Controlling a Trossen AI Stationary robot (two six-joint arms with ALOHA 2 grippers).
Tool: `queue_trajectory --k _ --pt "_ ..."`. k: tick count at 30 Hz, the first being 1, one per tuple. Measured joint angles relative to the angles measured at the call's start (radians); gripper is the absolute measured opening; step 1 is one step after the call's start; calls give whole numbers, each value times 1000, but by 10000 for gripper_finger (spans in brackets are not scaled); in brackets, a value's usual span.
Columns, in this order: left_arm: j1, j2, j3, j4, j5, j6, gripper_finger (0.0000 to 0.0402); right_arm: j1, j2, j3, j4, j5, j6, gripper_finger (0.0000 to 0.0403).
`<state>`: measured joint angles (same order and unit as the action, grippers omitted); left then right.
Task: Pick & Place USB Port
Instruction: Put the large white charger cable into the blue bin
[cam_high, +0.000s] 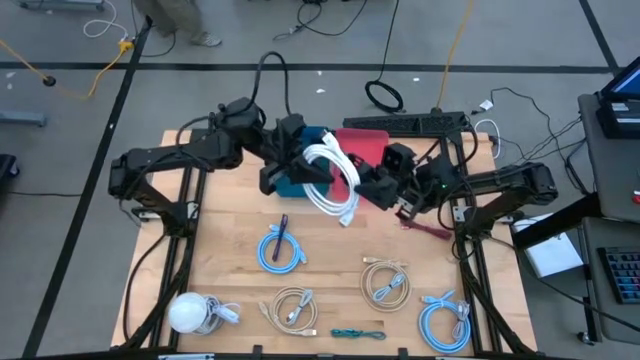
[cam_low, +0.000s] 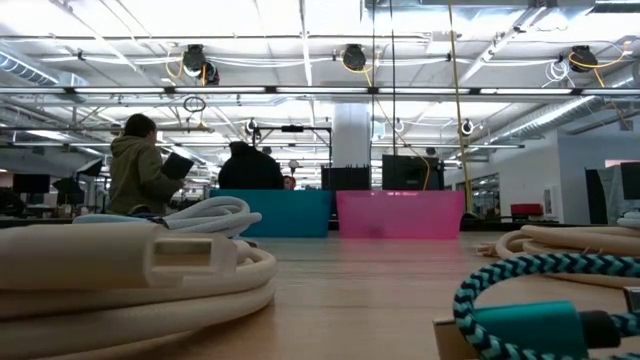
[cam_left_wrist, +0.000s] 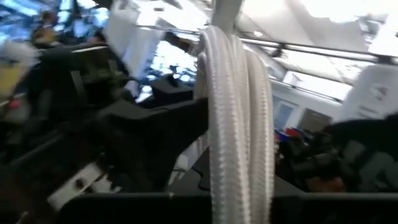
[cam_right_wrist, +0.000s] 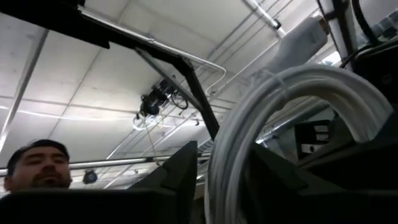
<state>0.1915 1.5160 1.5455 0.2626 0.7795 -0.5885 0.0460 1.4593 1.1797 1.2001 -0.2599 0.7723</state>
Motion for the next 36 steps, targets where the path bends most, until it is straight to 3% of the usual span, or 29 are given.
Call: queue_trajectory --k 4,7,11,13,17,19,22,24,25,30,36 --pt "29 -67 1 -201 -162 30 6 -1 -15 0 -24 22 -9 157" --pt "78 -111 4 -452 -264 29 5 -4 -39 -3 -121 37 -34 169" --pt "144 -119 -6 -809 -324 50 5 -6 -97 -8 -416 71 -101 177" --pt "152 -114 -56 -870 -355 60 5 1 -118 -8 -590 114 -131 177" --pt "177 -112 -212 -787 -366 -2 5 9 -168 -8 -836 148 -191 177" --pt "200 -111 -310 -729 -408 -57 2 22 -176 4 -670 94 -232 177" --pt "205 -96 -419 -488 -338 -165 1 30 -213 12 -666 73 -272 176" --pt "195 -128 -459 -378 -220 -221 0 31 -203 12 -700 120 -306 174" --pt "192 -137 -471 -350 -211 -235 0 29 -200 8 -710 150 -317 172" --pt "249 -119 -550 -441 -324 -216 0 33 -198 1 -758 163 -311 166" --pt "383 -89 -616 -381 -380 -192 0 56 -190 1 -766 195 -327 164"
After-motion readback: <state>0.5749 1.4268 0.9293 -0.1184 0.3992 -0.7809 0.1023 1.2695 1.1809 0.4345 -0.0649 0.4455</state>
